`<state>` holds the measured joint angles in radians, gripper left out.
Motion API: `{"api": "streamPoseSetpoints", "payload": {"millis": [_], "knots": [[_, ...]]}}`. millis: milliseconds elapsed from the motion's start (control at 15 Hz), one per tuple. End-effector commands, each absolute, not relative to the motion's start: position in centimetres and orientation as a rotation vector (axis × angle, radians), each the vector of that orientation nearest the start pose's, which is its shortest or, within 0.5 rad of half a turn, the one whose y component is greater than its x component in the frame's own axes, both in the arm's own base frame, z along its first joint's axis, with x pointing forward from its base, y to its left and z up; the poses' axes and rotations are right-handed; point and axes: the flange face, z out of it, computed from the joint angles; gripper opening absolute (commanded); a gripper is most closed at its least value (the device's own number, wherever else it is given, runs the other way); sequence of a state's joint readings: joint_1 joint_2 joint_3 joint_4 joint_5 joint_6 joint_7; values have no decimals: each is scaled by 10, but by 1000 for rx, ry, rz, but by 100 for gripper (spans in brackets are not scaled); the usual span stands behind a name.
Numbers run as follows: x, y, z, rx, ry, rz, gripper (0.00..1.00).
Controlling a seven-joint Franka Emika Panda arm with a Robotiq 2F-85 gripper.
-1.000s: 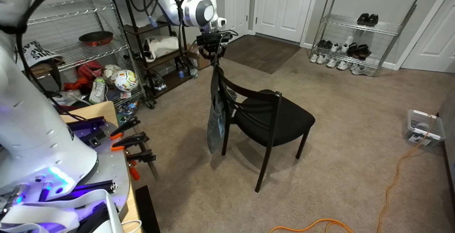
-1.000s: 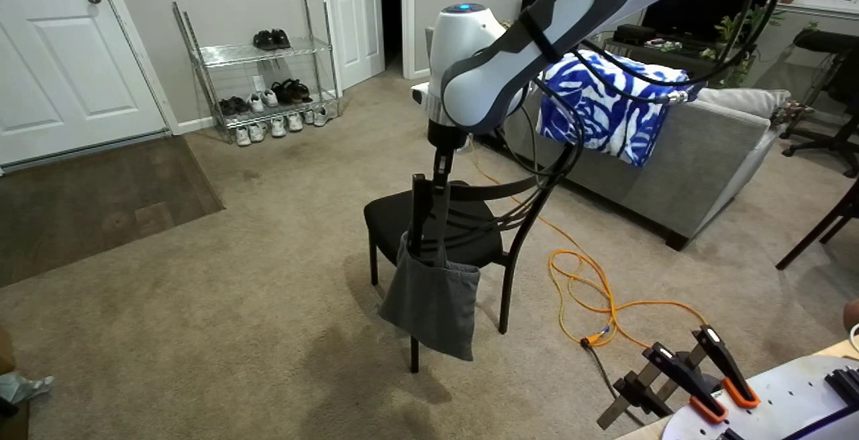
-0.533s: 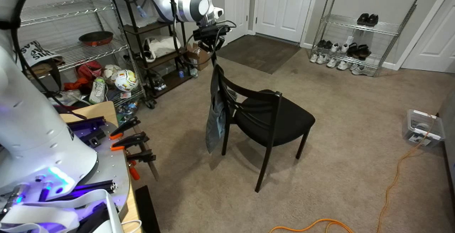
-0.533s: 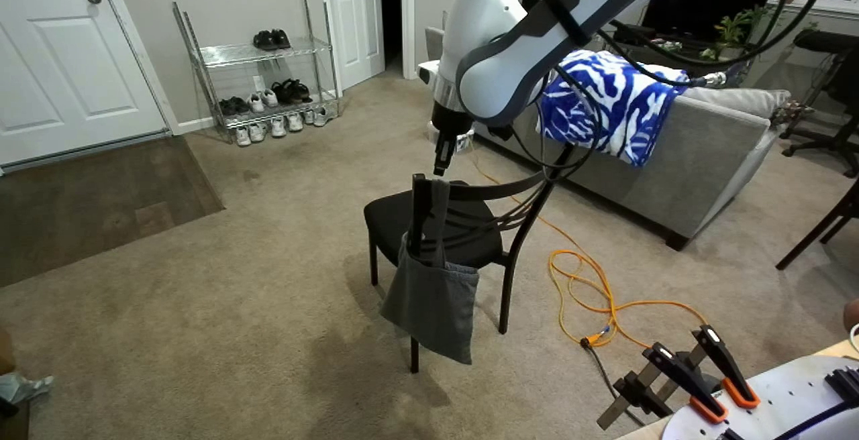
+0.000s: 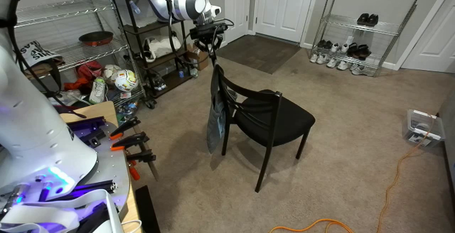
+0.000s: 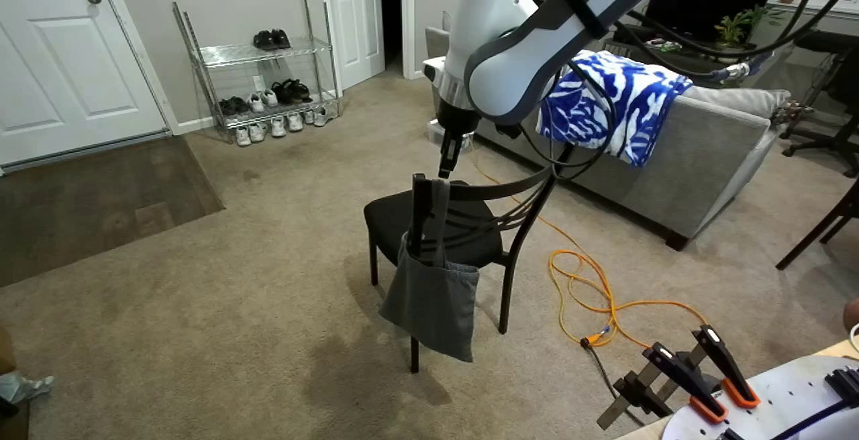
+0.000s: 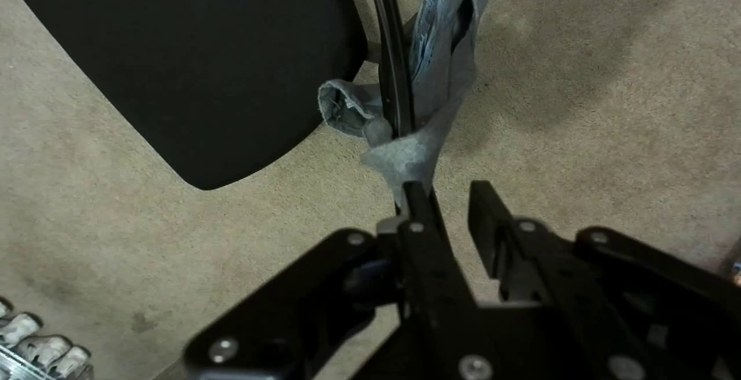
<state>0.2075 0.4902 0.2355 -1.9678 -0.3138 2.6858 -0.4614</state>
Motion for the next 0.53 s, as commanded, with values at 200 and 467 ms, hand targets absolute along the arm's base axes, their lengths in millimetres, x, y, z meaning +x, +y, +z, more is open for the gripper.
{"api": "streamPoseSetpoints", "payload": {"millis": [200, 467], "knots": [[580, 258, 232, -2696, -1667, -347, 74], [581, 255, 217, -2696, -1661, -310, 98]]}}
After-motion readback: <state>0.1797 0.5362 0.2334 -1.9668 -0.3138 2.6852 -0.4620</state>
